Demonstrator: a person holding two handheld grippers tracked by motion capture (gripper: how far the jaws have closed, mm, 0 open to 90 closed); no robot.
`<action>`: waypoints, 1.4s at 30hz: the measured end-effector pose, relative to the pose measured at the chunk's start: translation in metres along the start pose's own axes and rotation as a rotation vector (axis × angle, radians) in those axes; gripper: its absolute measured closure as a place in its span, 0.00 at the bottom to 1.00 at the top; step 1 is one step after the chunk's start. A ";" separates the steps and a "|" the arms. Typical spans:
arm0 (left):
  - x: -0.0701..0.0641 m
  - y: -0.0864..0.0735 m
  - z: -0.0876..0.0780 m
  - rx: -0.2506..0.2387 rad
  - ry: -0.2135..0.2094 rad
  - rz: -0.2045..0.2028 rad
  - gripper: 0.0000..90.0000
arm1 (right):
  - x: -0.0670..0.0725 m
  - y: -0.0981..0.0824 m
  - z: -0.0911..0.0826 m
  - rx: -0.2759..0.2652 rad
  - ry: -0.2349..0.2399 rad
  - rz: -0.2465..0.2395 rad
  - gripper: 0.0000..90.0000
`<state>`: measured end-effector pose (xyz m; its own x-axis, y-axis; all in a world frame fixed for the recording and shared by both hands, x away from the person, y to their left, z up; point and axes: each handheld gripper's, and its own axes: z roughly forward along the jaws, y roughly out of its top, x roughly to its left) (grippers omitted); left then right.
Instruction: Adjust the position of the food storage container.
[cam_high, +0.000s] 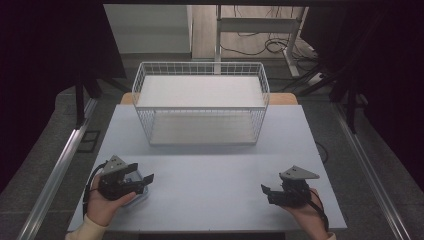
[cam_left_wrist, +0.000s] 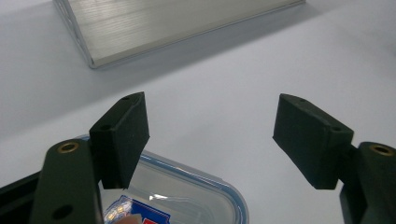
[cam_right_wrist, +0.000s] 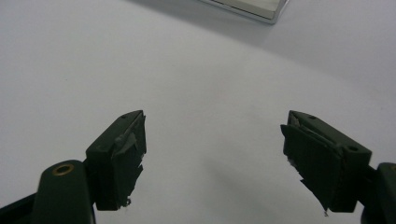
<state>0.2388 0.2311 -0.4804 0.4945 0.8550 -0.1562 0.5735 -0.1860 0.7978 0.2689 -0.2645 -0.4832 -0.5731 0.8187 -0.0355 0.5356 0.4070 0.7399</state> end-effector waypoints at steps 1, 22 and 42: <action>0.000 0.000 0.000 0.000 0.000 0.000 0.29 | 0.000 0.000 0.000 -0.001 0.002 0.001 0.24; 0.000 0.000 0.001 0.008 -0.001 -0.005 0.29 | 0.000 0.000 -0.002 -0.009 0.037 0.017 0.25; 0.014 0.007 -0.035 0.054 0.052 0.011 0.32 | 0.002 0.001 -0.003 -0.001 0.042 0.021 0.26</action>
<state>0.2269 0.2588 -0.4568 0.4669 0.8767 -0.1157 0.6036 -0.2203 0.7662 0.2662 -0.2634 -0.4808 -0.5874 0.8093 0.0083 0.5469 0.3894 0.7412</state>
